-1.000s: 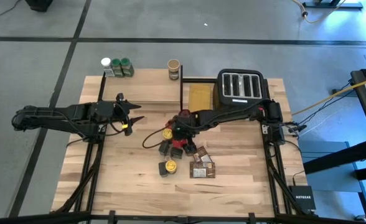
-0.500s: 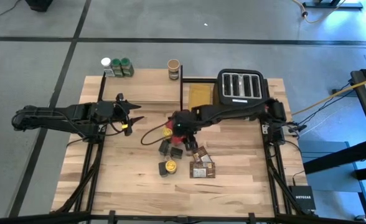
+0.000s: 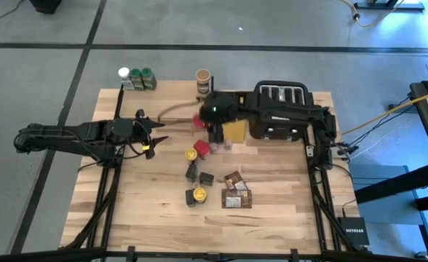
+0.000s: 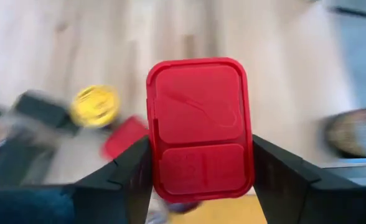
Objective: Shelf spices
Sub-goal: Put the bottom red seasoning can on the shelf
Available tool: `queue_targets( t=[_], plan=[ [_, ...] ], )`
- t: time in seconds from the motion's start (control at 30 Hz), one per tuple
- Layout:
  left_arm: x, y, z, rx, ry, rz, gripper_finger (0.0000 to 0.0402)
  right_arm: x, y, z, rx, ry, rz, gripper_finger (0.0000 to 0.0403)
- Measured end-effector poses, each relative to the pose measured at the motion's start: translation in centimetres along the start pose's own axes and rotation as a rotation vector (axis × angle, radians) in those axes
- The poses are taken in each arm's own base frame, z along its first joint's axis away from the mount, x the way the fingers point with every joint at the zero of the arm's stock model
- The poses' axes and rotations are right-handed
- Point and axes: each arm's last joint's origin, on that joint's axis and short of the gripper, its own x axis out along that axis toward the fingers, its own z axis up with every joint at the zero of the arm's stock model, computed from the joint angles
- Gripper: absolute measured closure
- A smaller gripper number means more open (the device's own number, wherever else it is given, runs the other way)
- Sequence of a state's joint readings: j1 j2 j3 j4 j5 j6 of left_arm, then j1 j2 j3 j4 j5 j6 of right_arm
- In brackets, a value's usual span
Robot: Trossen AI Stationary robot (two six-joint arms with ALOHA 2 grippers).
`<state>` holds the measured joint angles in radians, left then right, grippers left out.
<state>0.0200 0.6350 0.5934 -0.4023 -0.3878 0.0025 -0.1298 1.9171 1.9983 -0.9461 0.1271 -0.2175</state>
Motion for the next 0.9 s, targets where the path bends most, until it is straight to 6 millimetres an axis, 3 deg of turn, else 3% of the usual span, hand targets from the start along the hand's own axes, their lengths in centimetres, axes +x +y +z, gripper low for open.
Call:
queue_targets(
  t=[0.1,0.23,0.43,0.6,0.9],
  plan=[
    [0.0,0.0,0.0,-0.002,0.000,0.000,0.0176,0.1,-2.6,0.0,0.026,-0.041,-0.056,0.0178],
    [0.0,0.0,0.0,0.000,0.000,0.000,0.0176,1.9,-5.8,-0.4,0.051,-0.074,-0.110,0.0178],
    [0.0,0.0,0.0,-0.002,0.002,0.000,0.0176,3.3,-9.0,-1.8,0.068,-0.035,-0.116,0.0178],
    [0.0,0.0,-0.1,0.005,0.007,0.000,0.0176,3.2,-10.1,-2.3,0.089,-0.041,-0.092,0.0178],
    [0.0,0.0,-0.1,0.001,0.007,0.000,0.0176,4.6,-9.9,-3.1,0.086,-0.005,-0.135,0.0152]
  ],
)
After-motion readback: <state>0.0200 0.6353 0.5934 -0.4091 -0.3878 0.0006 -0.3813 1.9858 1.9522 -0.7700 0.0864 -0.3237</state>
